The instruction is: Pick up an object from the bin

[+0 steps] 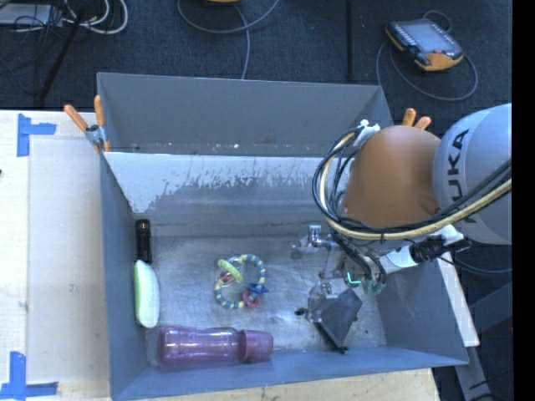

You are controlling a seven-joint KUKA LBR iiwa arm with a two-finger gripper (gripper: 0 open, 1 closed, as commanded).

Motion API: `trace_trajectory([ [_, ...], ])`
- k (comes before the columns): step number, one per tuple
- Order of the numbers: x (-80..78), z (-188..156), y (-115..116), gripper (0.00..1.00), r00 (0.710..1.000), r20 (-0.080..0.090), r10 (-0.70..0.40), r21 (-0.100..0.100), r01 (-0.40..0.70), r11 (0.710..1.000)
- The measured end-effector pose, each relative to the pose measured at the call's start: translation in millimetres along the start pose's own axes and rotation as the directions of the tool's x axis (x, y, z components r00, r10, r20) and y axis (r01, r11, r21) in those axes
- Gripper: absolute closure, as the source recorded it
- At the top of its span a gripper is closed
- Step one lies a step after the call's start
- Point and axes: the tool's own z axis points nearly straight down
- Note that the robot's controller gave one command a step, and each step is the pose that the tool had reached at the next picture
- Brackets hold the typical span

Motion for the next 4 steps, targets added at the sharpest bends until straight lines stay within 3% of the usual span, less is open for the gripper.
trace_trajectory([
  [1, -1.7, -3.5, -0.1, 0.0, 1.0, 0.007, 0.001, 0.0, -0.001, 1.0],
  [2, 9.6, 50.1, -34.5, 0.0, 0.997, 0.012, 0.072, -0.001, -0.072, 0.997],
  [3, -18.3, 59.4, 25.3, 0.0, 0.997, 0.009, -0.072, 0.001, 0.072, 0.997],
  [4, 4.4, 61.1, -30.7, 0.0, 0.99, 0.006, 0.142, -0.001, -0.142, 0.99],
])
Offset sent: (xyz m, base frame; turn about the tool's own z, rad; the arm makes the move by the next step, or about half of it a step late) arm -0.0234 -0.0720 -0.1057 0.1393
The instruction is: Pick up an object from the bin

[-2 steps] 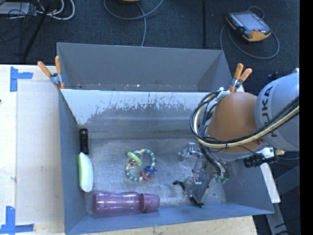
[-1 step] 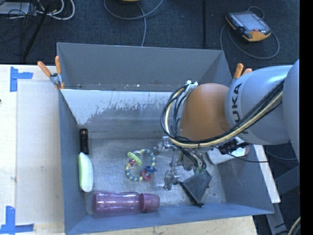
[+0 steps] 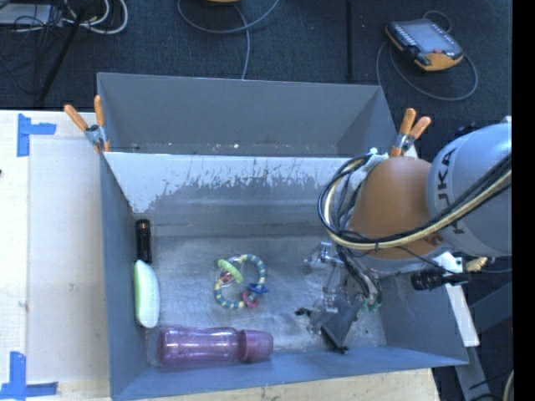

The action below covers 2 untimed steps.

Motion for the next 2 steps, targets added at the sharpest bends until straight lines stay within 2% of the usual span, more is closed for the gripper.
trace_trajectory([
  [1, -12.6, 24.5, 13.1, 0.0, 1.0, 0.002, -0.02, 0.001, 0.02, 1.0],
  [2, 4.0, 42.3, -33.2, 1.0, 0.983, 0.004, 0.184, -0.005, -0.184, 0.983],
])
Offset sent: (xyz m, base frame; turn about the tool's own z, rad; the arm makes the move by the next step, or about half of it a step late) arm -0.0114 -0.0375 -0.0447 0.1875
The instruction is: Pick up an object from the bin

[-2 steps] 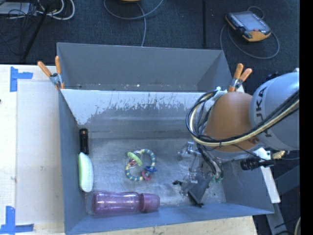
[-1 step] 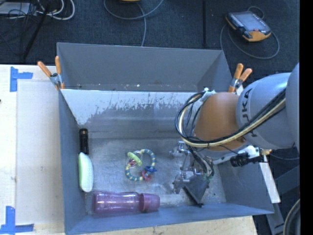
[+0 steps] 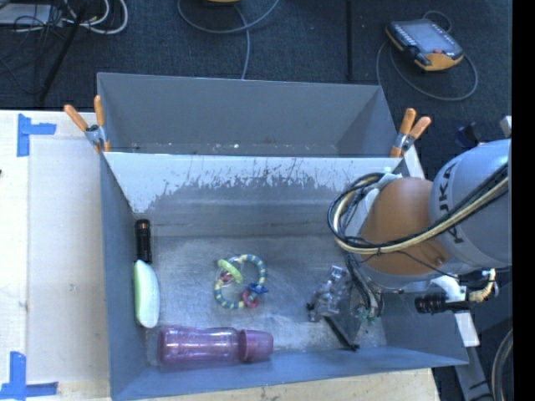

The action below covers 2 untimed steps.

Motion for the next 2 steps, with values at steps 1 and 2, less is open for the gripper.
trace_trajectory([
  [1, -0.1, 0.5, -3.2, 1.0, 1.0, 0.001, 0.003, 0.0, -0.003, 1.0],
  [2, 0.9, -2.8, -3.0, 1.0, 1.0, -0.002, 0.001, 0.001, -0.001, 1.0],
])
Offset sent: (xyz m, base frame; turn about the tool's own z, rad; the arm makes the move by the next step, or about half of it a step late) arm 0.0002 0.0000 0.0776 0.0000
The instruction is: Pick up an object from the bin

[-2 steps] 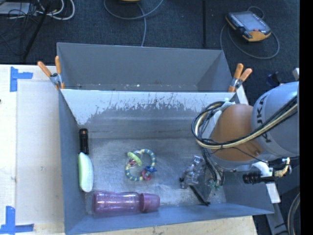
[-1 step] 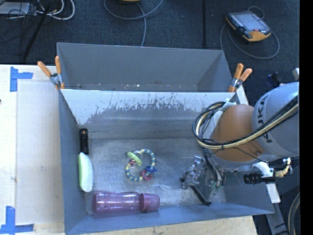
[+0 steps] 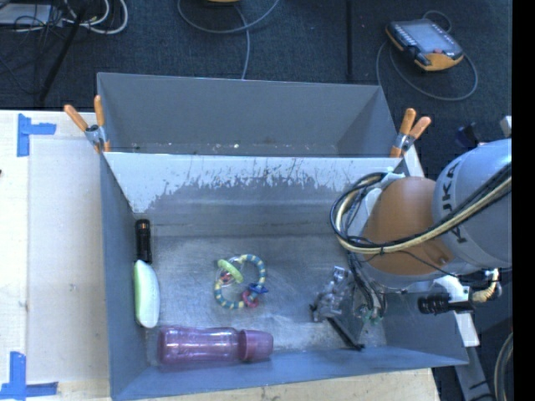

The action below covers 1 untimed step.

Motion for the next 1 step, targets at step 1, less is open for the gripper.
trace_trajectory([
  [1, 2.5, -18.5, -1.2, 1.0, 1.0, -0.009, 0.0, 0.004, 0.0, 1.0],
])
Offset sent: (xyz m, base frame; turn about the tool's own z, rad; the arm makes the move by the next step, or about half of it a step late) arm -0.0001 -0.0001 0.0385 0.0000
